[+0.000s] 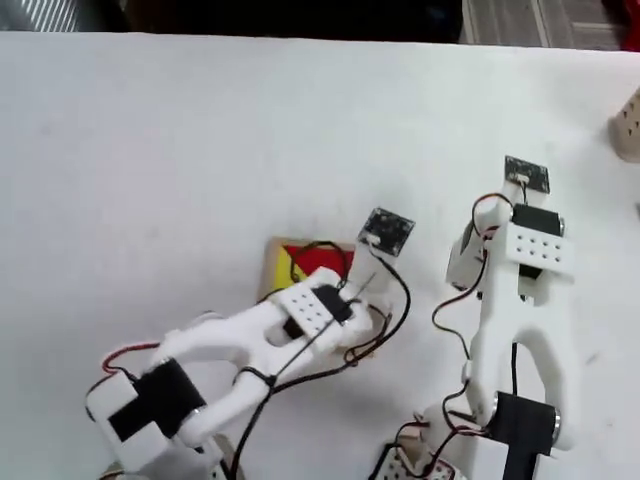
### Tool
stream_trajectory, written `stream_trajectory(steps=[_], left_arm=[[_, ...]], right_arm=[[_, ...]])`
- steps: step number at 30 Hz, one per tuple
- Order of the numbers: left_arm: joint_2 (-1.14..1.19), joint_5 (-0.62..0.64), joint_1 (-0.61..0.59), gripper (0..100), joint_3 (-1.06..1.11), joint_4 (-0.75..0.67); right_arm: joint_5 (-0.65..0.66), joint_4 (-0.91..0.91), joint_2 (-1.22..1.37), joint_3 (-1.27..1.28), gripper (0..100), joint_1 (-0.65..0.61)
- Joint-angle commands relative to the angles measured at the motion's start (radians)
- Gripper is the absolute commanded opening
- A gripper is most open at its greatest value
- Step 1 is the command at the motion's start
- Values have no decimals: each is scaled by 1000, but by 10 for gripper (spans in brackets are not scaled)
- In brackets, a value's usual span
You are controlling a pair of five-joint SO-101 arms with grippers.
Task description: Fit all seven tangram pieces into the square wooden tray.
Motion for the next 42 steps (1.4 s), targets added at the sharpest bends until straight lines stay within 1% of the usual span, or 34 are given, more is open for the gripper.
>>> stream_trajectory(steps=[1, 5, 11, 14, 17, 22, 24, 28, 30, 32, 36, 42], left_arm=[[-44, -11, 22, 23, -21, 15], [-199, -11, -21, 23, 26, 40], [-433, -8, -154, 23, 118, 35], [-458, -9, -231, 23, 149, 35], [-412, -11, -266, 23, 206, 34], [-311, -11, -248, 23, 235, 34], [-283, -11, -211, 23, 221, 34], [-252, -11, -84, 23, 221, 32], [-242, -6, -27, 23, 224, 0], [-228, -3, -1, 23, 224, -40], [-194, -2, -21, 23, 183, -77], [-194, -2, -142, 23, 106, -75]], right_arm=[[11, -13, -24, -5, 77, 7], [11, -12, -24, -3, 77, 7], [11, -10, -24, -3, 77, 7], [11, -12, -24, 5, 77, 7], [11, -13, -25, 11, 77, 7], [11, -13, -25, 11, 77, 7], [11, -13, -25, 11, 77, 7], [11, -13, -25, 11, 77, 7], [12, -13, -25, 11, 77, 7], [12, -13, -25, 11, 77, 7], [37, -13, -25, 11, 77, 7], [41, -13, -25, 11, 77, 7]])
